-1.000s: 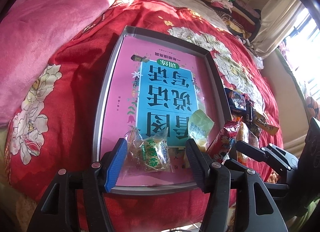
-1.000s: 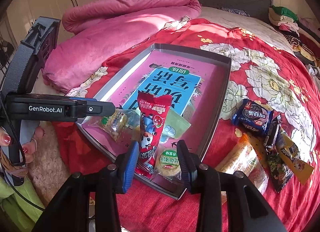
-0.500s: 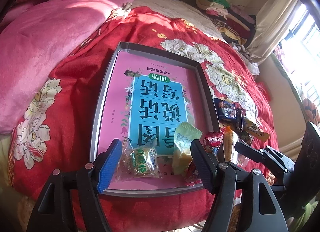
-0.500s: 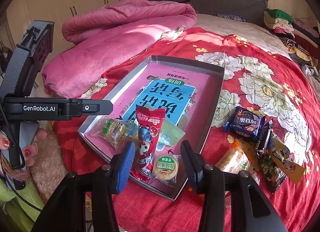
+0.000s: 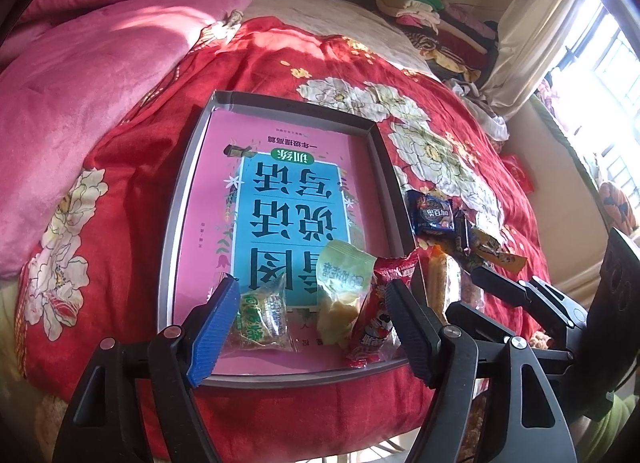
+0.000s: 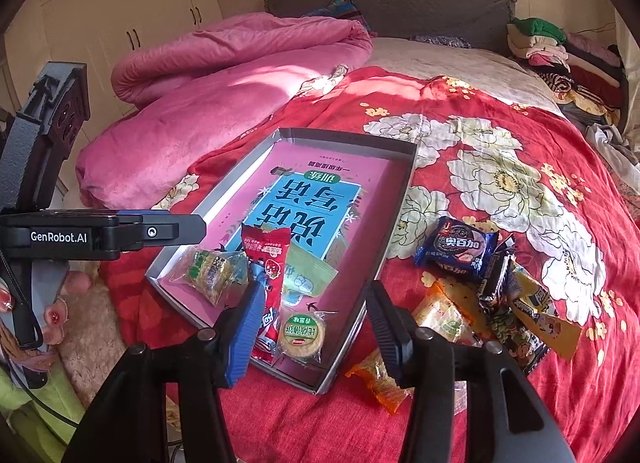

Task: Organize snacks
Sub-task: 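Withdraw both tools from the tray back toward the snack pile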

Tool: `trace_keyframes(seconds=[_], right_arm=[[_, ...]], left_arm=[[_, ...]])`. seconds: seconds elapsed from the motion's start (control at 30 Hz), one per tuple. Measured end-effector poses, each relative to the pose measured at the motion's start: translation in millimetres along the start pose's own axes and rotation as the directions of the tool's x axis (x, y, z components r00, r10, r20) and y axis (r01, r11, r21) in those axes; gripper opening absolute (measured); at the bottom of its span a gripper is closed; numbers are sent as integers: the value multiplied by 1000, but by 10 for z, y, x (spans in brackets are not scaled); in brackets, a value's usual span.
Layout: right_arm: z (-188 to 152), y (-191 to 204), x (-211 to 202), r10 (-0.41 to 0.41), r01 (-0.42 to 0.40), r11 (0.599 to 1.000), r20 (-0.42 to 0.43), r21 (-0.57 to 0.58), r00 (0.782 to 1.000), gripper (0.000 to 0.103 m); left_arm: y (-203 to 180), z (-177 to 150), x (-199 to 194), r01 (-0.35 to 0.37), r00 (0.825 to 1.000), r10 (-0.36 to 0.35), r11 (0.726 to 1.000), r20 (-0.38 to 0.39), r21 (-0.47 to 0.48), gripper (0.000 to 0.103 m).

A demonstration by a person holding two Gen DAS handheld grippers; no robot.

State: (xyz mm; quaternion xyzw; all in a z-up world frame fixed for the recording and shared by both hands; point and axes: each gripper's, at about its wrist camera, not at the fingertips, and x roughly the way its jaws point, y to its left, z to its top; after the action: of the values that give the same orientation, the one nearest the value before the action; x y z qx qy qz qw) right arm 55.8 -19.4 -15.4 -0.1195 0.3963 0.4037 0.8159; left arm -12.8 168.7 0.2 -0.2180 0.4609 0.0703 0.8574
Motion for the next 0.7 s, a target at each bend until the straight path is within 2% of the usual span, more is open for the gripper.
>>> trace_keyframes(seconds=[0.17,0.7], right_arm=[[-27,-84,-54,-14,14,1000,10,21,1000,56],[-24,-312,-258,-46,42,995,50,89,998,60]], left_arm=[[-97,-13,0,11,1000,-11,1000,-6,21,77],[-379,-20,-53,57,998,-57,996,-11,70,77]])
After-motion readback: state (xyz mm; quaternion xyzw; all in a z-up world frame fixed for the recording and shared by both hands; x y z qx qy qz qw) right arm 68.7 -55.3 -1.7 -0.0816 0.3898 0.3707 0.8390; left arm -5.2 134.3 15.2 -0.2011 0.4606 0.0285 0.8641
